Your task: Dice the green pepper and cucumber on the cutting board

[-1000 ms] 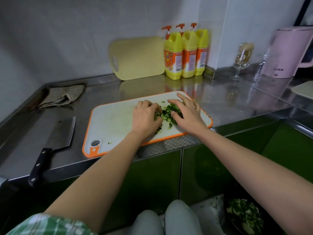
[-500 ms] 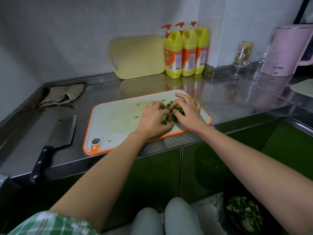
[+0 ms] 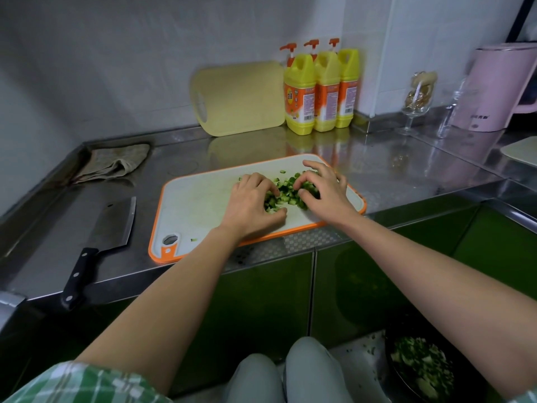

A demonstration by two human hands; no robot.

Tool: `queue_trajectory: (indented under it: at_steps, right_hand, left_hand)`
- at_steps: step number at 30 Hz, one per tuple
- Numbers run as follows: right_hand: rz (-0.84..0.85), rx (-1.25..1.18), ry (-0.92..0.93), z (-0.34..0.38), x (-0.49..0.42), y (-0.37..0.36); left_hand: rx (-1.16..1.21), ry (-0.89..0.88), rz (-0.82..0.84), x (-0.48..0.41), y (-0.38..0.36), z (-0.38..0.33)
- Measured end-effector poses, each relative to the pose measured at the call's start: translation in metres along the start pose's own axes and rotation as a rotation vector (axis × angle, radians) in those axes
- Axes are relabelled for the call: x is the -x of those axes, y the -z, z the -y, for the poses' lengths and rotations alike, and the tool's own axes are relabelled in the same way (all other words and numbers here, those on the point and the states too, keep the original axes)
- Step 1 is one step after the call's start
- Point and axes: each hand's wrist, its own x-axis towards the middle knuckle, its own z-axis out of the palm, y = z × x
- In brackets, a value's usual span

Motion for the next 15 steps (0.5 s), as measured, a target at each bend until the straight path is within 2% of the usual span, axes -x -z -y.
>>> queue_trajectory:
  at_steps: [5, 15]
  right_hand:
    - [0.005, 0.049, 0.096, 0.013, -0.007, 0.001]
    - [0.280, 0.214, 0.140, 0.035, -0.020, -0.008]
  left_hand:
    - [-0.023, 0.015, 0.015, 0.003, 0.000, 0.006]
    - [0.020, 0.029, -0.020, 0.009, 0.003, 0.021]
